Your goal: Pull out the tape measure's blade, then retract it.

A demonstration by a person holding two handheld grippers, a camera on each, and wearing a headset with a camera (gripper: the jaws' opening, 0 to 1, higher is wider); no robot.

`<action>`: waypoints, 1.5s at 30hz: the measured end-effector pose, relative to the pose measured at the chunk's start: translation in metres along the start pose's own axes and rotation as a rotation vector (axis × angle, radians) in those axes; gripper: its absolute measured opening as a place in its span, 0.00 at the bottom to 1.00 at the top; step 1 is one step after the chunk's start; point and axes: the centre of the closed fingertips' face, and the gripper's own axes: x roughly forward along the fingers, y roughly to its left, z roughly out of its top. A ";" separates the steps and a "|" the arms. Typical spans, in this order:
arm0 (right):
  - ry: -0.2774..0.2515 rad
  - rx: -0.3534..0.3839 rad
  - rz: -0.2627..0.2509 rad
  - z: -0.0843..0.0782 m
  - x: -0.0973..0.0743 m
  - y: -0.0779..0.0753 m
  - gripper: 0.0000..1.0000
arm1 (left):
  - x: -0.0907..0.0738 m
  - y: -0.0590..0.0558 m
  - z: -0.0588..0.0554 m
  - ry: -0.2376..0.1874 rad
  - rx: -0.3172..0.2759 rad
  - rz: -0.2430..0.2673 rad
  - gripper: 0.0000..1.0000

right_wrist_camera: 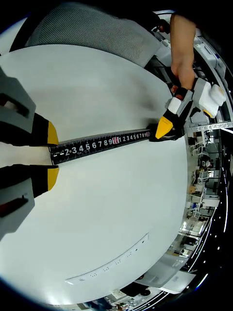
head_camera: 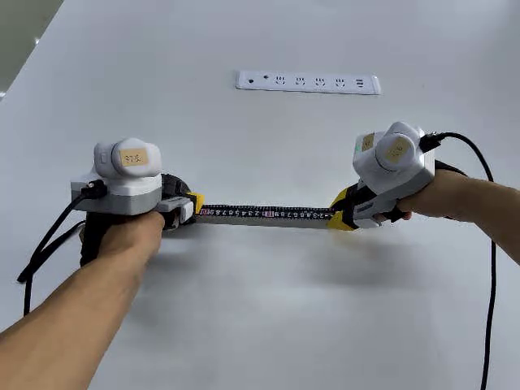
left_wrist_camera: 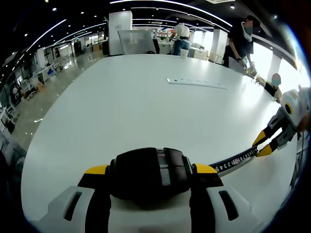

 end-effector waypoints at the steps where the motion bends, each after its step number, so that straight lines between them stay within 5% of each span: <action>1: -0.001 -0.001 0.000 0.001 0.000 0.000 0.10 | 0.000 0.000 0.000 0.000 -0.001 -0.001 0.61; 45: -0.059 0.009 0.038 0.044 0.027 0.012 0.10 | 0.000 -0.001 0.000 0.001 -0.006 -0.013 0.62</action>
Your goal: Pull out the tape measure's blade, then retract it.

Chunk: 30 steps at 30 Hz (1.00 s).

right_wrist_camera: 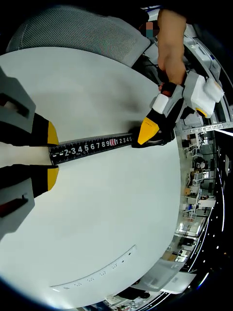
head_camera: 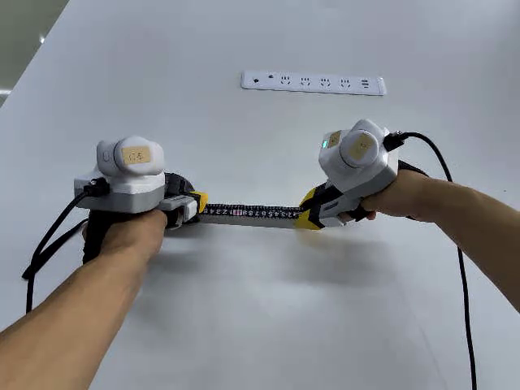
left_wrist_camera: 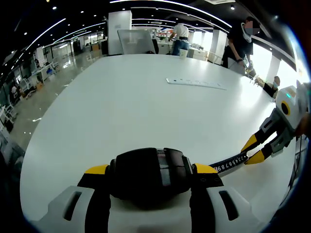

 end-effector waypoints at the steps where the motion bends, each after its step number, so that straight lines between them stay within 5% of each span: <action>1: 0.000 0.001 0.001 0.001 0.001 0.000 0.10 | 0.000 -0.001 0.000 0.000 0.000 0.001 0.62; 30: -0.041 0.008 0.023 0.034 0.025 0.007 0.10 | 0.000 -0.001 0.001 0.005 -0.007 -0.004 0.62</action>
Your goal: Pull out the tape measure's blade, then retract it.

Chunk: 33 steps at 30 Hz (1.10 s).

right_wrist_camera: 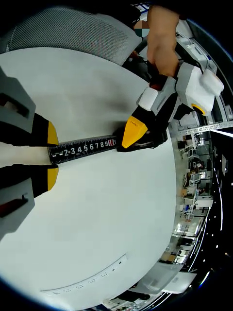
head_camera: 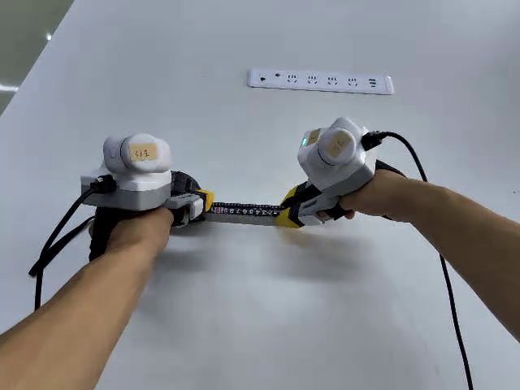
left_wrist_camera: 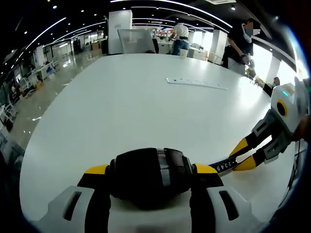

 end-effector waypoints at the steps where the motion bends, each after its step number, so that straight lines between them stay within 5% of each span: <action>1: 0.000 -0.002 0.000 0.001 0.001 0.000 0.10 | 0.000 -0.001 0.000 0.000 -0.001 0.000 0.62; 33: -0.066 -0.019 0.020 0.051 0.037 0.012 0.10 | 0.000 0.001 0.002 0.006 -0.021 -0.018 0.62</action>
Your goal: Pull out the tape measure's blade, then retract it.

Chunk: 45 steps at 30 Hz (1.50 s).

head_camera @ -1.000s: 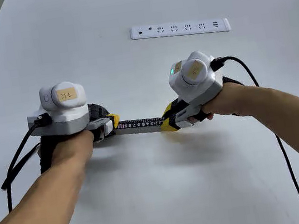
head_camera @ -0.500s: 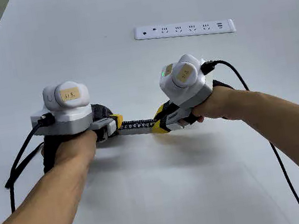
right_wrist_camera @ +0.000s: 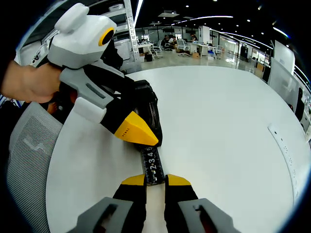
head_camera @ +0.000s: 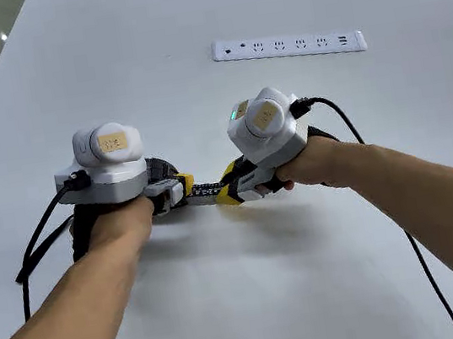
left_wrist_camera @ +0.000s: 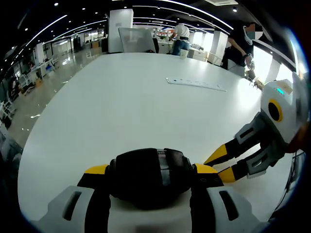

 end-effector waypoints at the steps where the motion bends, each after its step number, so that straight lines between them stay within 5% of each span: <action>1: -0.002 0.000 0.001 0.001 0.001 0.001 0.10 | 0.000 0.000 0.000 0.000 0.000 0.000 0.62; 21: -0.066 0.008 0.008 0.027 0.027 0.003 0.10 | 0.000 0.002 -0.001 0.007 -0.025 -0.016 0.62; 45: -0.069 0.003 0.004 0.026 0.023 0.006 0.14 | 0.001 -0.002 0.000 0.020 -0.025 -0.034 0.65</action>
